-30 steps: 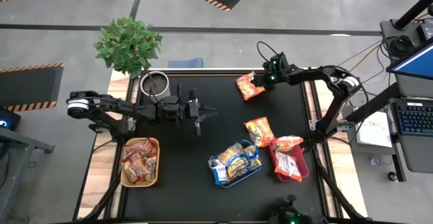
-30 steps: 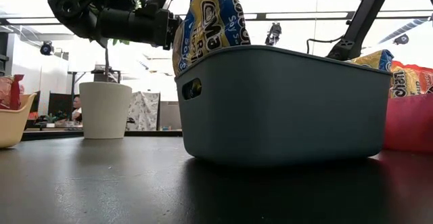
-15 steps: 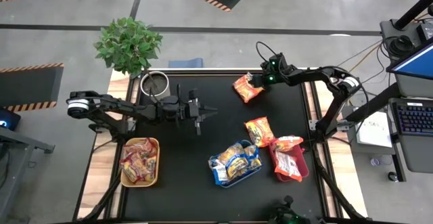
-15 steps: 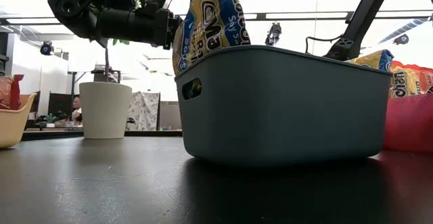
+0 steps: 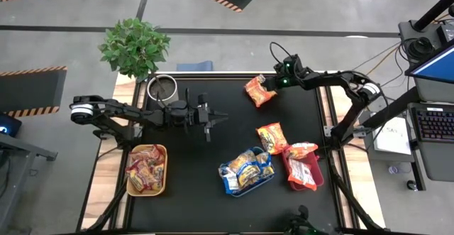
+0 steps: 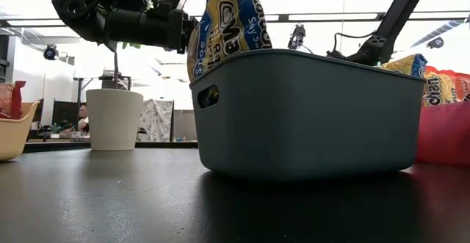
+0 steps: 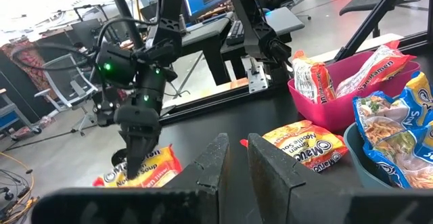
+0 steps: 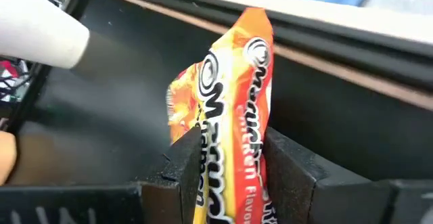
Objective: Sort Maruchan noodles
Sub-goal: Put the top orange noodle pack into the red bin
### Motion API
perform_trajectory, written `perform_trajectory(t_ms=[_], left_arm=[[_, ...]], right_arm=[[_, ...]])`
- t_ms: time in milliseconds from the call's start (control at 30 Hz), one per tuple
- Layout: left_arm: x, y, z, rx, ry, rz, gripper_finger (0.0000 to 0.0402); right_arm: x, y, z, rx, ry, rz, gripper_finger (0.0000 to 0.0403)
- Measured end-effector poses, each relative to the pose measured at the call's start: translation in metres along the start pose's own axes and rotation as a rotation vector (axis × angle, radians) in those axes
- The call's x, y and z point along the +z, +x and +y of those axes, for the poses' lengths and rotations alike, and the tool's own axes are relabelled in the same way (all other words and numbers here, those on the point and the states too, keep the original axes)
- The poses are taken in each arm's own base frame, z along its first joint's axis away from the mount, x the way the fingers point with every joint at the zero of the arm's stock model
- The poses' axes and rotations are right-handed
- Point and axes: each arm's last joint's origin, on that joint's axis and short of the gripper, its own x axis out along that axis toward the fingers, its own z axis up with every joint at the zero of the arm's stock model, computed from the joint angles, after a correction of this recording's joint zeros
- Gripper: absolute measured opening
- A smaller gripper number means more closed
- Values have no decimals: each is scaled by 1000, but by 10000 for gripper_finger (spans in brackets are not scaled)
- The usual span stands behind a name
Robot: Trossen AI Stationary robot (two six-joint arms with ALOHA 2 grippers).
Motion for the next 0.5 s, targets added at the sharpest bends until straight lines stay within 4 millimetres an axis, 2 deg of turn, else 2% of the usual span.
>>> perform_trajectory(t_ms=[267, 500], left_arm=[[0, 0, 0, 0, 0, 0, 40], [0, 0, 0, 1, 0, -3, 40]], right_arm=[[8, -14, 27, 73, -66, -45, 120], [7, -17, 46, 117, -110, -52, 111]])
